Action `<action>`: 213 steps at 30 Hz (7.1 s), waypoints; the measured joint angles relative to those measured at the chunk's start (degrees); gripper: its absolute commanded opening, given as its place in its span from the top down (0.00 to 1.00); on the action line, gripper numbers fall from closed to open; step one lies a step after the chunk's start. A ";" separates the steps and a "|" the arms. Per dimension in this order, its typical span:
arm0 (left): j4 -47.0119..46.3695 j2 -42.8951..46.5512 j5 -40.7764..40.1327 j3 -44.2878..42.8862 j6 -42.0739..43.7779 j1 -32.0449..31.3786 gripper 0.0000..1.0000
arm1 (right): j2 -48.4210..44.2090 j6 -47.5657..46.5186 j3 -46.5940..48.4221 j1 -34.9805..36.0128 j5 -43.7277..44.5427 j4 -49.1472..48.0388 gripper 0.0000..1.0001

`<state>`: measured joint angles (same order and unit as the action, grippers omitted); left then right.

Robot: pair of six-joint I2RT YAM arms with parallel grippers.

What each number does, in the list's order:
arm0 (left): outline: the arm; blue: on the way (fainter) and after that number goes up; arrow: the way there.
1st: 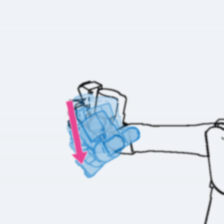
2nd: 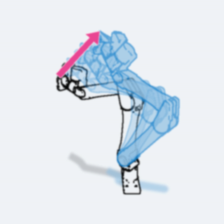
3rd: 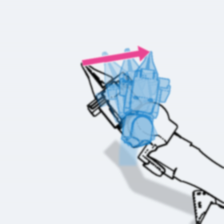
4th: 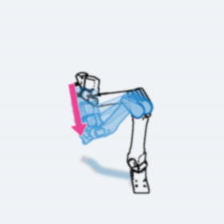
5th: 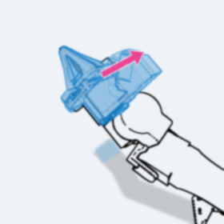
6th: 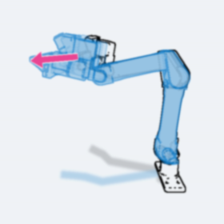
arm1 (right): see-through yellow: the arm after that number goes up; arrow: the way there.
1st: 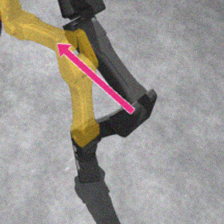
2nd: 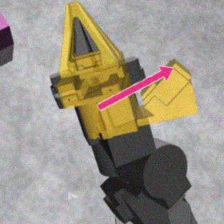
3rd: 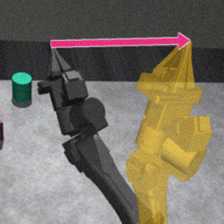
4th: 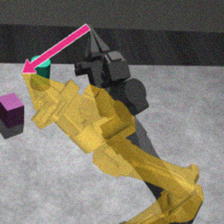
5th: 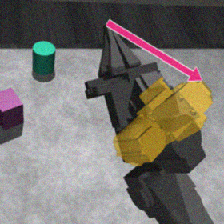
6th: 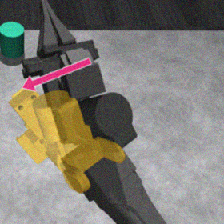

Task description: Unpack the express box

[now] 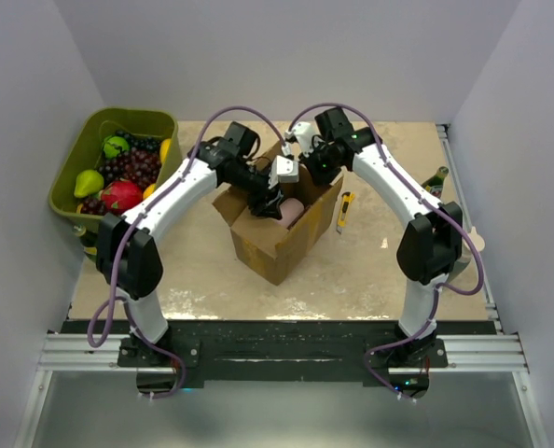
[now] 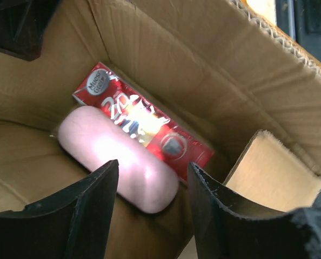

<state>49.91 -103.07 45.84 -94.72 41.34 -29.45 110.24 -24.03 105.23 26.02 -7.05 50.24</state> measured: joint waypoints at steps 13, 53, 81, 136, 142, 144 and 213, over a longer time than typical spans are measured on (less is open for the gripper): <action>20.11 -2.29 0.31 -11.96 24.00 -1.07 0.39 | 0.83 0.02 1.18 0.17 -0.02 0.31 1.00; 4.70 19.28 -2.80 22.82 15.41 -4.13 0.80 | 7.96 -0.48 10.91 0.33 2.34 1.09 1.00; -9.11 34.64 -17.68 37.46 32.87 -6.95 1.00 | -5.86 -6.36 7.06 6.82 -14.97 -11.69 0.69; -46.53 45.18 -14.19 41.94 24.11 -3.54 0.38 | -19.93 -38.32 -20.59 13.75 -9.33 4.44 0.56; -49.94 45.03 -21.38 36.72 0.22 -1.73 0.24 | -18.49 -33.14 -20.22 13.77 -9.22 2.78 0.53; -50.51 44.06 -22.38 36.02 -6.03 -0.24 0.24 | -17.62 -32.37 -18.71 13.79 -8.79 2.69 0.52; -51.91 8.35 4.00 24.11 -41.24 9.68 1.00 | -0.17 -56.02 -20.85 10.60 -6.19 -20.81 0.85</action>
<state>-2.00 -94.72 49.84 -70.61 0.10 -19.77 110.06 -80.05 84.38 36.62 -13.23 29.43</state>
